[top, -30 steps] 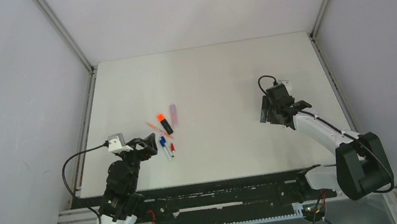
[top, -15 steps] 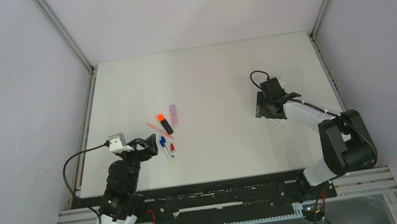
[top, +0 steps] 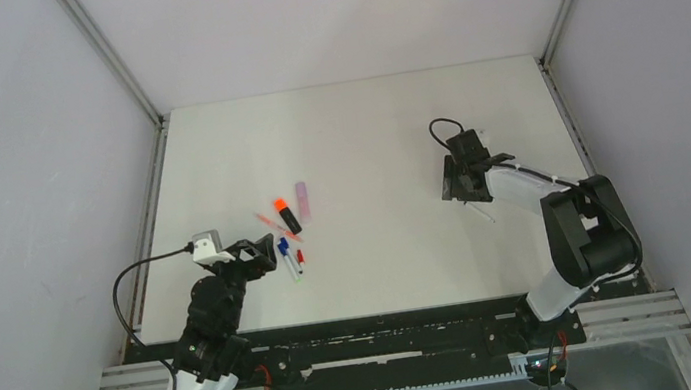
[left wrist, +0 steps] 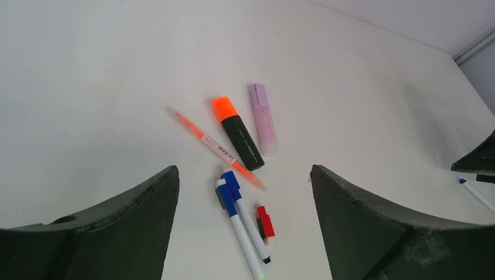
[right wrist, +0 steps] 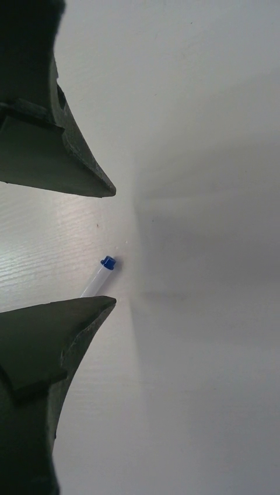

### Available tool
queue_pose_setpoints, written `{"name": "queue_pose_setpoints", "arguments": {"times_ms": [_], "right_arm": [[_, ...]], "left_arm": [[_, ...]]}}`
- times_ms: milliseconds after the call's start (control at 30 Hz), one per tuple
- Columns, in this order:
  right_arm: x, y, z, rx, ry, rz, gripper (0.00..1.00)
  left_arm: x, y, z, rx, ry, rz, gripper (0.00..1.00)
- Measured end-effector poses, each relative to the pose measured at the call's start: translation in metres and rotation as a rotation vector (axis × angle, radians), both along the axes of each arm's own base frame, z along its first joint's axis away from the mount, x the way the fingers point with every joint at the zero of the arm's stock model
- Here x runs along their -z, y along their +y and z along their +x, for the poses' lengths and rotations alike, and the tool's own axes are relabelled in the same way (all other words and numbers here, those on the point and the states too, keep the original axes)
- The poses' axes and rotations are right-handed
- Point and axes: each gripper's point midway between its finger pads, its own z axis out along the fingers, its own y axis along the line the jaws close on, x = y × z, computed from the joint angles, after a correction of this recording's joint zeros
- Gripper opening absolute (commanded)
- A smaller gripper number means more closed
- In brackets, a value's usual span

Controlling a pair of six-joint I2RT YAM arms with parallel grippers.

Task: Insert the pens into the pen caps
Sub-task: Pick up the pen from the center of the board.

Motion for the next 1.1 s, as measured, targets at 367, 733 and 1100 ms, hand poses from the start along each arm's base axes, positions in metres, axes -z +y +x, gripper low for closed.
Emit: {"name": "queue_pose_setpoints", "arguments": {"times_ms": [367, 733, 1100], "right_arm": [[0.011, 0.012, 0.005, -0.028, 0.046, 0.039, 0.61], [0.016, 0.027, -0.004, -0.081, 0.081, 0.05, 0.59], [0.009, 0.054, -0.023, -0.147, 0.101, 0.041, 0.59]], "left_arm": [[-0.001, 0.0, 0.0, 0.002, -0.003, -0.001, 0.86], [-0.002, -0.003, 0.0, 0.015, -0.008, -0.006, 0.86], [-0.002, -0.003, 0.0, 0.016, -0.008, -0.006, 0.86]]}}
